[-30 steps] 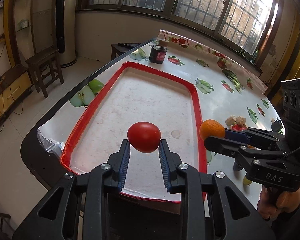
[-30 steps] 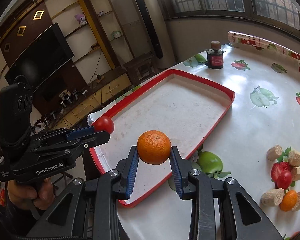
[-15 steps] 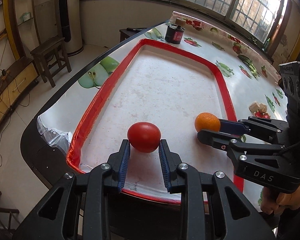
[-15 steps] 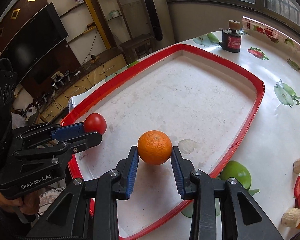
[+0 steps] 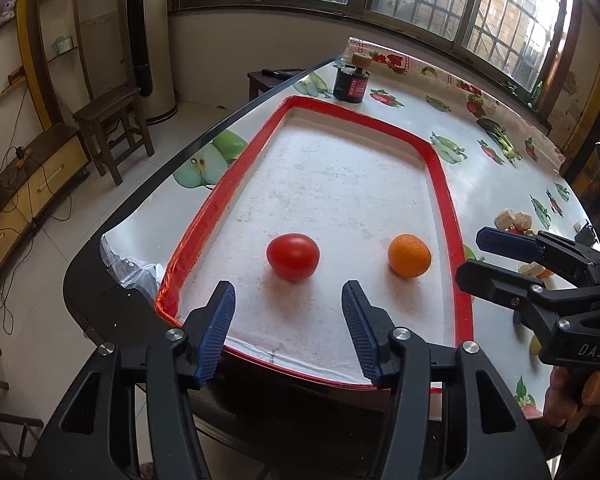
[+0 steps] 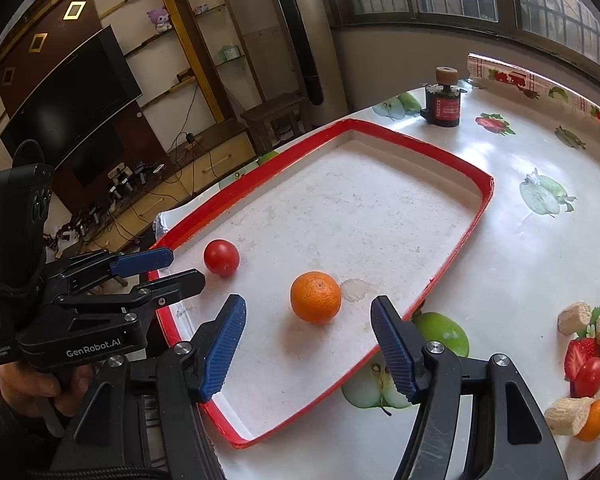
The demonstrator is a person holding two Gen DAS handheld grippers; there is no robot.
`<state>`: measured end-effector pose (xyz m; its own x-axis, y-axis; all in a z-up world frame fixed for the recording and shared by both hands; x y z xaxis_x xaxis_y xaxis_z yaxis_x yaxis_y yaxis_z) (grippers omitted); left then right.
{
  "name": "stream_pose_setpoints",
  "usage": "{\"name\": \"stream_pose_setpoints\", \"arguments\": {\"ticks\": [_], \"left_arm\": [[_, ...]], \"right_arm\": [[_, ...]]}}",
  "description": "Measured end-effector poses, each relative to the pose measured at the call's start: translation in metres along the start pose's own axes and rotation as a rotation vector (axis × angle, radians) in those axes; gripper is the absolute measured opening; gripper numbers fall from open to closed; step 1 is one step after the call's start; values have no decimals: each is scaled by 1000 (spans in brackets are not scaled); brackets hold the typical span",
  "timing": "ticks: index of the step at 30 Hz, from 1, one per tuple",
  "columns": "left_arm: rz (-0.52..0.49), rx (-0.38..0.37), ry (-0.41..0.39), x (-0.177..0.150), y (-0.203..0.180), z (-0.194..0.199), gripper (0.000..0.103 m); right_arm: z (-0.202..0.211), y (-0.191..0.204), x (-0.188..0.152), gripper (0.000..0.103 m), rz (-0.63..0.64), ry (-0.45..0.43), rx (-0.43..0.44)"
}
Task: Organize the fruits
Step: 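Open both grippers to drop the tomato and orange into the tray, then move both open grippers back toward the remaining fruits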
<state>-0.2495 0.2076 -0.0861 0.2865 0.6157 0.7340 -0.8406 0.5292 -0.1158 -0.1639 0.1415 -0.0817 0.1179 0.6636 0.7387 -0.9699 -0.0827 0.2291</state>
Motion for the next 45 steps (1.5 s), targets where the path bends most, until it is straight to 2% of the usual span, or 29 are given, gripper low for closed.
{"name": "stream_pose_setpoints", "arguments": {"ticks": [9,14,24,33,45], "left_arm": [[-59,-37,-26,1,-37,18,54],[-88,-59,-31,1,-57,24,54],[-139,-95,-31,-4,-90,33,54],[-169,-133,-33,-8,-116,42,54],[-238,-227,-3,-29,-171,46,54]], "right_arm": [[56,-15,-6,67,-13,-62,-17],[85,-34,-15,72,-36,-85,-47],[142,-77,-42,73,-100,-122,-122],[175,-104,-66,73,-126,-128,-181],[215,-143,-100,73,-201,-140,-260]]}}
Point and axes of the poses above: each gripper's, at about its wrist camera, not at the fingertips, and z roughly against the way its jaws point, y to its left, x to its top, the point moved 10 cm from there along -z, roughly the way its jaws point, and after that the axes turned 10 degrees about -y, right-handed, at the moved point
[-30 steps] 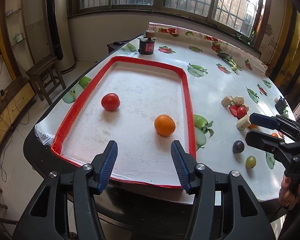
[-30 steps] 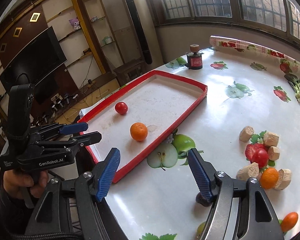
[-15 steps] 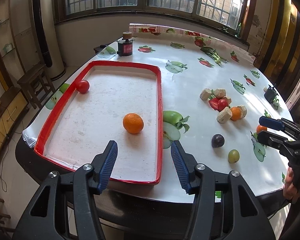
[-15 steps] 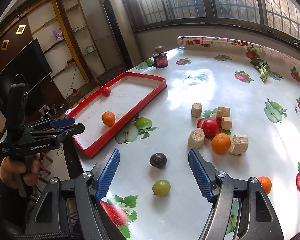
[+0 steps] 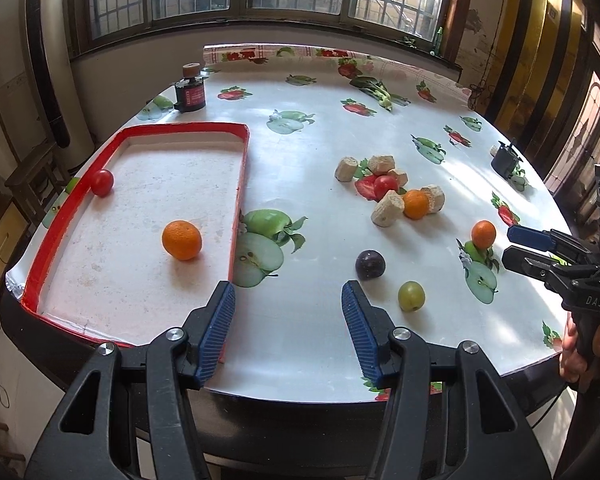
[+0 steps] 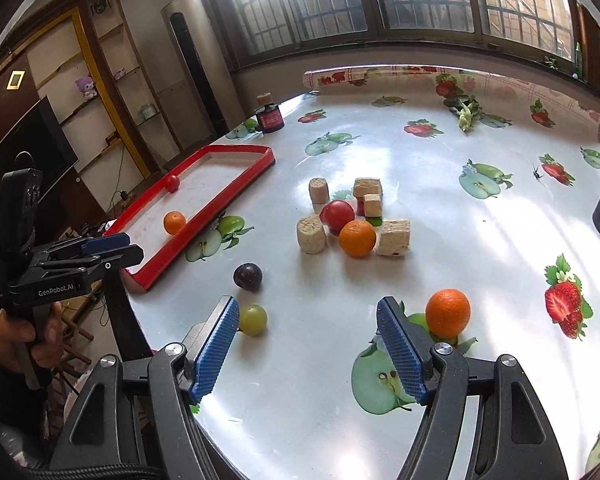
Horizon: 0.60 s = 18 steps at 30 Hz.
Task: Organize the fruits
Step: 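Move both open grippers back toward the remaining fruits, then grasp the dark plum with the left gripper while the right gripper approaches an orange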
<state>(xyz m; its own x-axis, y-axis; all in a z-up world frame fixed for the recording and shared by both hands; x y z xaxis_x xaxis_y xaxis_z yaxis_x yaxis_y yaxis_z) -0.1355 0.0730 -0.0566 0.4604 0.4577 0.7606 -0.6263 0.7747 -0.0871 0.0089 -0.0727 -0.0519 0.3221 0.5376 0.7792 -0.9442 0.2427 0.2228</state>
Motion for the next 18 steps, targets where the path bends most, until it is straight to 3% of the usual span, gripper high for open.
{"name": "stream_pose_setpoints", "arguments": {"ticks": [9,14,18], "left_arm": [[-52,-64,43,-10,-38,-14,54],[-49,-72,69,-12,-44,-30,54],[-58,-85,83,-11,-51,-42,54]], "right_arm": [[17,-31,-9,73,-62,-23,-43],[7,-18,-24,71,-18,19,-24],[-1,-24,-26,71,46,17,-116]]}}
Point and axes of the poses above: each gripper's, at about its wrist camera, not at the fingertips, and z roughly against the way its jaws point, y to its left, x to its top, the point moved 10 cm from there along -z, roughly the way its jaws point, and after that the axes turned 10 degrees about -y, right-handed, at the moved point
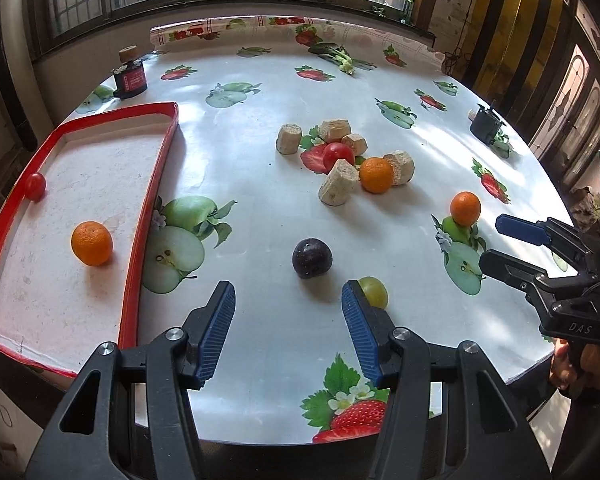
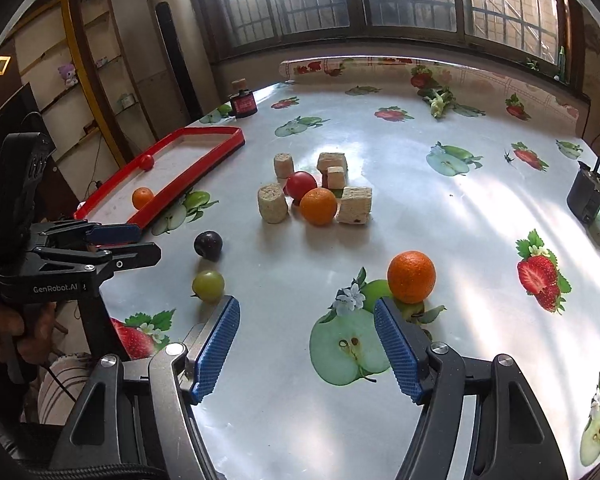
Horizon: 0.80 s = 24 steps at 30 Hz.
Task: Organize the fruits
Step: 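Grasp the dark plum with the left gripper while the right gripper approaches an orange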
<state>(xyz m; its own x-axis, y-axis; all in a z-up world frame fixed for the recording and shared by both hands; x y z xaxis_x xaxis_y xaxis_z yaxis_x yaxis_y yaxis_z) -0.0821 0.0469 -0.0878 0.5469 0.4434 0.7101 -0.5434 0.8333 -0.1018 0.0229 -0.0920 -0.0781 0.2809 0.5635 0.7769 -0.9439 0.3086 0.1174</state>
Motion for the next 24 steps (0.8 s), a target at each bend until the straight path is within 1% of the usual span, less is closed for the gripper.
{"name": "stream_pose_setpoints", "arguments": {"ticks": [3,4,6,7,9,10,12,13,14,15,16,19,20,21,23,24], "left_arm": [[-4,-7,1,5,-3,-11,54],[-2,-11,2,8,-4,-15,54],[-3,-21,3,12,-5,-24,54],[-1,-21,9,14,-5,-29,54],[3,-28,27,14,-6,-39,54],[3,-33,35,12,-6,-43,52],[2,-51,59,6,-10,-50,43],[5,-66,71,2,-12,-53,33],[-5,-61,53,3,-12,-52,31],[-13,-63,57,1,-14,-52,29],[-19,-62,50,1,-15,-51,25],[5,-90,57,0,-14,-50,24],[8,-94,56,0,-14,-49,23],[7,-94,54,0,-14,-49,23],[9,-101,52,-1,-14,-47,23],[12,-105,50,-2,-13,-46,23]], "right_arm": [[-5,-21,2,68,-12,-1,-70],[-8,-29,1,66,-36,5,-78],[-14,-39,1,62,-101,28,-60],[-17,-43,1,60,-108,35,-68],[-21,-47,1,60,-110,50,-84],[-24,-47,0,60,-109,65,-83],[-28,-48,1,60,-97,75,-105],[-29,-49,2,60,-93,77,-113],[-30,-49,3,60,-94,79,-116],[-31,-52,4,59,-97,82,-124],[-32,-55,4,59,-102,88,-136],[-36,-64,3,58,-120,104,-170],[-37,-69,3,53,-118,109,-190],[-39,-73,2,52,-121,120,-208],[-42,-82,1,40,-125,128,-232],[-44,-87,1,37,-130,129,-242]]}}
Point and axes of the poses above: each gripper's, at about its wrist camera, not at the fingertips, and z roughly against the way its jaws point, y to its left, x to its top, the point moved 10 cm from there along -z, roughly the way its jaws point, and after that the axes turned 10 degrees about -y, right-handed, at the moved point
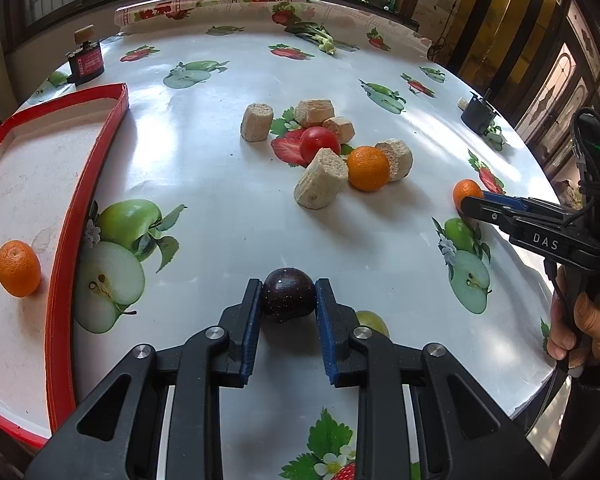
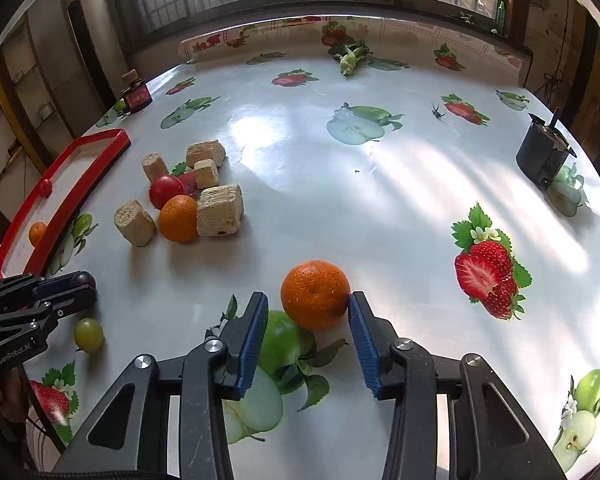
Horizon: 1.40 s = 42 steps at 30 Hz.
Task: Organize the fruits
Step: 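Grasp the orange with the right gripper while the left gripper holds the plum, then carry the plum and orange in both grippers over the tray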
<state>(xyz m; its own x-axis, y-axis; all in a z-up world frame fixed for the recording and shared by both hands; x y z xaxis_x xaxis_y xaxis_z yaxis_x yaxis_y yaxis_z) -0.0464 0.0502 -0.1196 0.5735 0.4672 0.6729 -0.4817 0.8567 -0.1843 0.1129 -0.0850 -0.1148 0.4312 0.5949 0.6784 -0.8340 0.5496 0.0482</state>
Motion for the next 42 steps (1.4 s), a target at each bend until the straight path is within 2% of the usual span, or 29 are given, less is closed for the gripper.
{"name": "stream_pose_setpoints", "arguments": {"ticks": [5,26,42], "left_arm": [[6,-6,-20,2,2,11,23],[83,64,-107,1,56,67,23],[146,135,-155,-3,105,97,23]], "right_arm": [[5,0,1,35,-39,-23,46],[39,132,3,35,119,-57,293],[43,200,10,35,199,-58,390]]}}
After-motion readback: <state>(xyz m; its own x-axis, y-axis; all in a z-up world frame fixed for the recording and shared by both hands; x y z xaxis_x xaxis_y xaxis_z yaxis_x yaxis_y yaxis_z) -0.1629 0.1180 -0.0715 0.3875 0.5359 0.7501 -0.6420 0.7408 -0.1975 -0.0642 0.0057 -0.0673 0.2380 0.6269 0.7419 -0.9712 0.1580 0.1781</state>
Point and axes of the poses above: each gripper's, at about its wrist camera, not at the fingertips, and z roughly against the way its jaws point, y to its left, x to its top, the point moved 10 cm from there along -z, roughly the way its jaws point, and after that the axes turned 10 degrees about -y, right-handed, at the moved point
